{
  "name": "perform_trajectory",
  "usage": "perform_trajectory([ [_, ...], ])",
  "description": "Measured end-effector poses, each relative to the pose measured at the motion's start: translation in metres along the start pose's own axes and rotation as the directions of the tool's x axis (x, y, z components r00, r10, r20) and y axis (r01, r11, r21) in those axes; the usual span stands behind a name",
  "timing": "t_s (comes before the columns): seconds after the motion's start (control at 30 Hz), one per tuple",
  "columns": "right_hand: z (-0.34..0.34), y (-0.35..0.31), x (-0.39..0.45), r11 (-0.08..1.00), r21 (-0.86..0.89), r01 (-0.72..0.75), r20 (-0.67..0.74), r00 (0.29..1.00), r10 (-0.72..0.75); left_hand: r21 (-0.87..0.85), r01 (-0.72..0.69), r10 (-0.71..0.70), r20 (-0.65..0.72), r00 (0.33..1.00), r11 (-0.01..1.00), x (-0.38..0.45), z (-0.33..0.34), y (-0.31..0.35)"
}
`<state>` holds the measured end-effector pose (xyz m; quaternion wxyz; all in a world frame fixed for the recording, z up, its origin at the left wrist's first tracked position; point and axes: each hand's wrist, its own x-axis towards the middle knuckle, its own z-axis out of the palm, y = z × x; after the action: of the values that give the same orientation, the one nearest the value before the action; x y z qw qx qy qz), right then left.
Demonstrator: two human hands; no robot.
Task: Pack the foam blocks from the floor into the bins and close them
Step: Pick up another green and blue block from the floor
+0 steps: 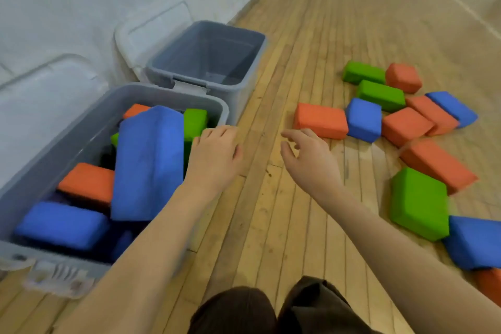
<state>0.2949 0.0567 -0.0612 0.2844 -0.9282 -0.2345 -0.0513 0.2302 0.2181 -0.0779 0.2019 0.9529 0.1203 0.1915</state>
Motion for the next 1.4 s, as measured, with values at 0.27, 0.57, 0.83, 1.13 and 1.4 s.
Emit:
perform_trajectory([
  [0.27,-0.039,0.165,-0.019,0.972,-0.031,-0.231,-0.063,0.971,0.229,0.015,-0.179,0.172,0.212,0.962,0.984,0.022,0.124,0.116],
  [0.57,-0.034,0.39,-0.038,0.9,-0.024,-0.434,-0.099,0.897,0.43,-0.084,-0.184,0.202,0.452,0.869,0.979,0.038,0.309,0.245],
  [0.83,-0.009,0.558,-0.039,0.695,-0.256,-0.672,-0.088,0.732,0.676,-0.078,-0.202,0.207,0.61,0.765,0.976,0.048,0.465,0.321],
  [1.13,0.012,0.624,-0.052,0.715,-0.29,-0.636,-0.068,0.759,0.648,-0.039,-0.108,0.103,0.72,0.687,0.993,0.035,0.548,0.341],
  [1.4,0.03,0.579,-0.052,0.805,0.046,-0.592,-0.06,0.802,0.594,-0.259,0.048,0.06,0.396,0.916,0.965,0.015,0.51,0.306],
])
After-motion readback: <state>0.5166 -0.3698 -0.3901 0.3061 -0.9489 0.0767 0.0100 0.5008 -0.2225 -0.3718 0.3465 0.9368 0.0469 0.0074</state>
